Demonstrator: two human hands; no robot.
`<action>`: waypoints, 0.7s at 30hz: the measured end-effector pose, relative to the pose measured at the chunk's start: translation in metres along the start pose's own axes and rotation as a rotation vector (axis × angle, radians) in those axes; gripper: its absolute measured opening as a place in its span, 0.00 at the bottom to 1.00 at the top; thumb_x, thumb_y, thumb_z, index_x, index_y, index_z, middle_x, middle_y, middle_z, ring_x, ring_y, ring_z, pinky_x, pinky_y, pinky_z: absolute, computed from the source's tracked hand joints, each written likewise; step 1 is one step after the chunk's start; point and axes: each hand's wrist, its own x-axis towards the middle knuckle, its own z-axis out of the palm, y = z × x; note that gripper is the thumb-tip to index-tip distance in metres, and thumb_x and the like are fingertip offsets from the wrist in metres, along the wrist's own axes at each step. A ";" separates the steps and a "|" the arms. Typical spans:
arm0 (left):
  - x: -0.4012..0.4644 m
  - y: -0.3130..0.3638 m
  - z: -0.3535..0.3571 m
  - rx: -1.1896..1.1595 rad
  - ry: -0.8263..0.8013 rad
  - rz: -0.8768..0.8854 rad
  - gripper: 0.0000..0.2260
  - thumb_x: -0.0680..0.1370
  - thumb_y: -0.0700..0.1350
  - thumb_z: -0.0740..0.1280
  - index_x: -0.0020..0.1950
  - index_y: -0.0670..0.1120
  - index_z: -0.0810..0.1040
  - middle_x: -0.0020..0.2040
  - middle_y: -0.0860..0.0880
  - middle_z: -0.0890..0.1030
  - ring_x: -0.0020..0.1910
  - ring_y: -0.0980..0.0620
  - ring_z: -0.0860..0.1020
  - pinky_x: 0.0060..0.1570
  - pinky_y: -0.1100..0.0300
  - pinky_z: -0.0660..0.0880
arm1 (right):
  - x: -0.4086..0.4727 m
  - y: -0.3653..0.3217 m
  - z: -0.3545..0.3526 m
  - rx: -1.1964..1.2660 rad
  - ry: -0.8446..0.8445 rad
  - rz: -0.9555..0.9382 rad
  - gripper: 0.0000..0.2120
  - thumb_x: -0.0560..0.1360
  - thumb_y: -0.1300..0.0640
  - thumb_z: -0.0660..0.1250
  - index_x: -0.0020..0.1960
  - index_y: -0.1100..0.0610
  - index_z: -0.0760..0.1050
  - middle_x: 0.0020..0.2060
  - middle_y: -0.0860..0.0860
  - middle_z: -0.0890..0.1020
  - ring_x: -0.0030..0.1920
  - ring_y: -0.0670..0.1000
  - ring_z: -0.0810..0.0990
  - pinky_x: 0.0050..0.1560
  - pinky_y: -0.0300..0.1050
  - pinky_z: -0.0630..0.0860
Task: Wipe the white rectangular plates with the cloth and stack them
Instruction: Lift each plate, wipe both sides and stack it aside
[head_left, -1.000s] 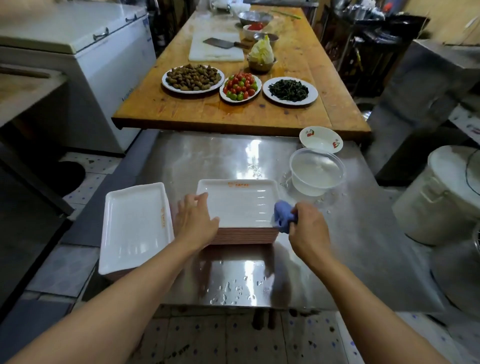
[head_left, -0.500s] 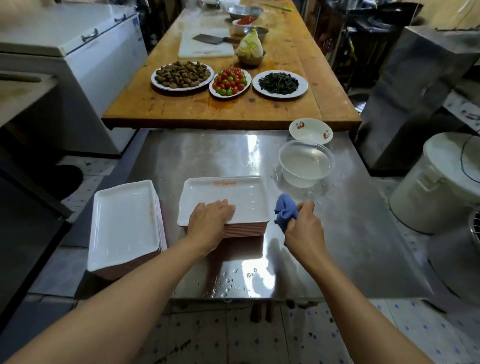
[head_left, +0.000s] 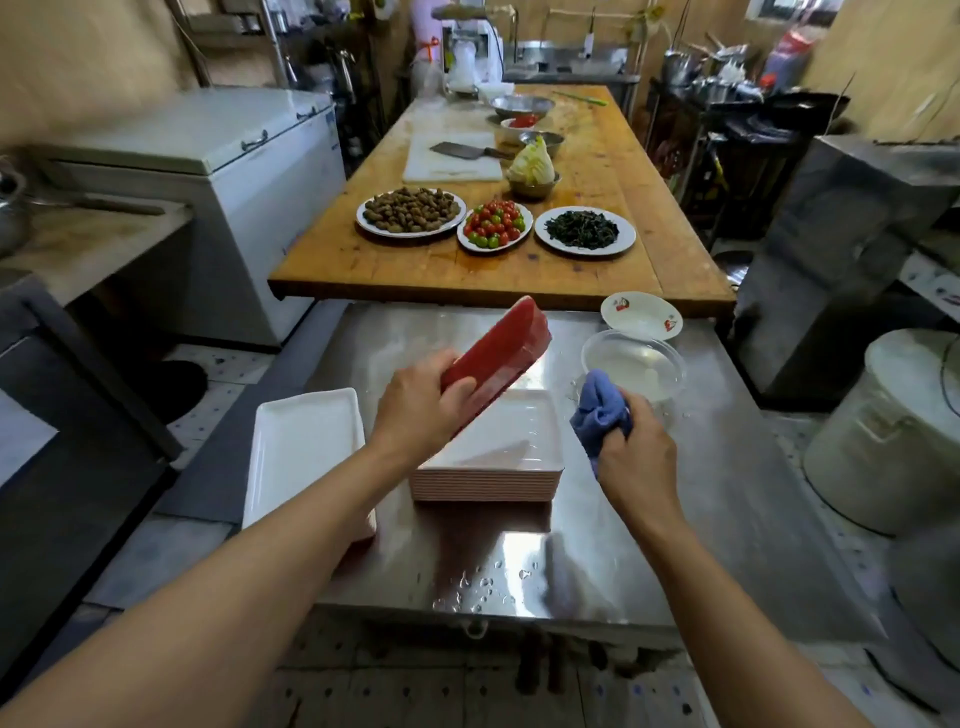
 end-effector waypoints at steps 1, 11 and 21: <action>-0.002 0.003 -0.009 -0.109 0.010 -0.044 0.04 0.77 0.41 0.66 0.49 0.43 0.79 0.41 0.46 0.81 0.40 0.46 0.78 0.43 0.54 0.74 | 0.000 -0.005 0.001 0.017 0.006 -0.017 0.13 0.76 0.66 0.56 0.55 0.53 0.73 0.40 0.48 0.75 0.43 0.52 0.77 0.44 0.48 0.75; -0.046 0.001 -0.057 -1.054 -0.086 -0.571 0.12 0.80 0.39 0.60 0.60 0.37 0.75 0.45 0.40 0.82 0.39 0.47 0.81 0.40 0.56 0.81 | -0.012 -0.077 0.018 0.083 -0.031 -0.343 0.19 0.74 0.71 0.58 0.62 0.58 0.73 0.50 0.50 0.80 0.50 0.48 0.78 0.52 0.41 0.76; -0.063 0.004 -0.080 -1.217 -0.082 -0.540 0.11 0.81 0.39 0.58 0.58 0.37 0.75 0.39 0.44 0.83 0.34 0.51 0.82 0.38 0.58 0.81 | -0.012 -0.127 0.060 -0.183 -0.247 -0.708 0.15 0.77 0.59 0.61 0.63 0.58 0.73 0.66 0.56 0.70 0.68 0.57 0.64 0.66 0.44 0.56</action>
